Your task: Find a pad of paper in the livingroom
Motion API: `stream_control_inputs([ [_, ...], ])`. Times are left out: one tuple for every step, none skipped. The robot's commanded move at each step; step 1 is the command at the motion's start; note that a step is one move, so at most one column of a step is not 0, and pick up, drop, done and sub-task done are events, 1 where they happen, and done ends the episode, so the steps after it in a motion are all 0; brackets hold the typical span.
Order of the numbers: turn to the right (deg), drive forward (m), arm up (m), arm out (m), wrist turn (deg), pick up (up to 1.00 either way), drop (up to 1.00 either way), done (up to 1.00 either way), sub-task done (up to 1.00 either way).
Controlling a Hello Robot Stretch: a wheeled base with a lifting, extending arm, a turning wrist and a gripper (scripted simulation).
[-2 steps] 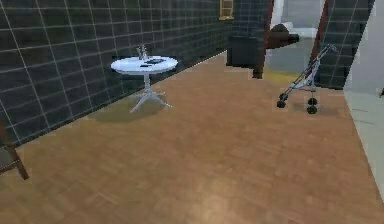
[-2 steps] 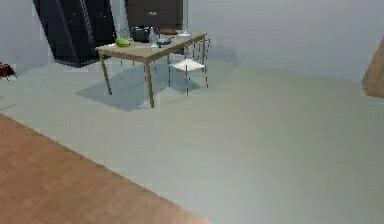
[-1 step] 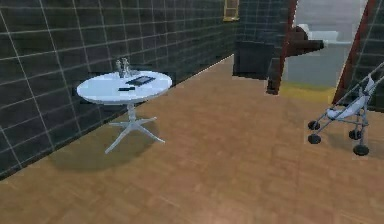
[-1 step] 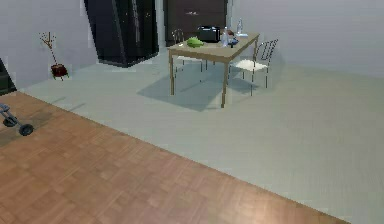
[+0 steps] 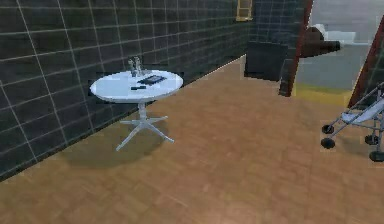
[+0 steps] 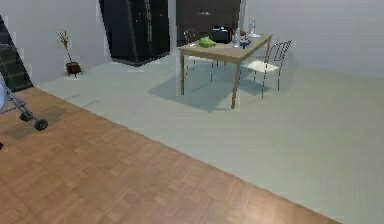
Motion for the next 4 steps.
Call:
stream_control_inputs([
  [0.0, 1.0, 0.0, 0.0, 0.0, 0.0, 0.0, 0.0, 0.0],
  [-3.0, 0.0, 0.0, 0.0, 0.0, 0.0, 0.0, 0.0, 0.0],
  [0.0, 0.3, 0.0, 0.0, 0.0, 0.0, 0.0, 0.0, 0.0],
  [-24.0, 0.0, 0.0, 0.0, 0.0, 0.0, 0.0, 0.0, 0.0],
])
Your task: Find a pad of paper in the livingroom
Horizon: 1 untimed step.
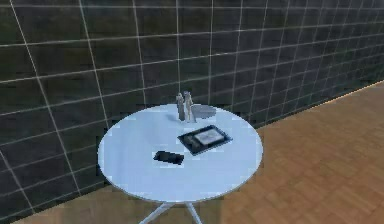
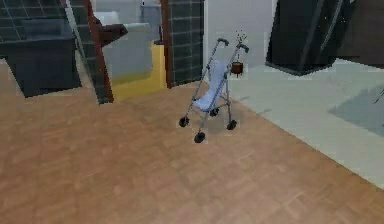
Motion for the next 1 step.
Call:
stream_control_inputs([
  [0.0, 0.0, 0.0, 0.0, 0.0, 0.0, 0.0, 1.0, 0.0],
])
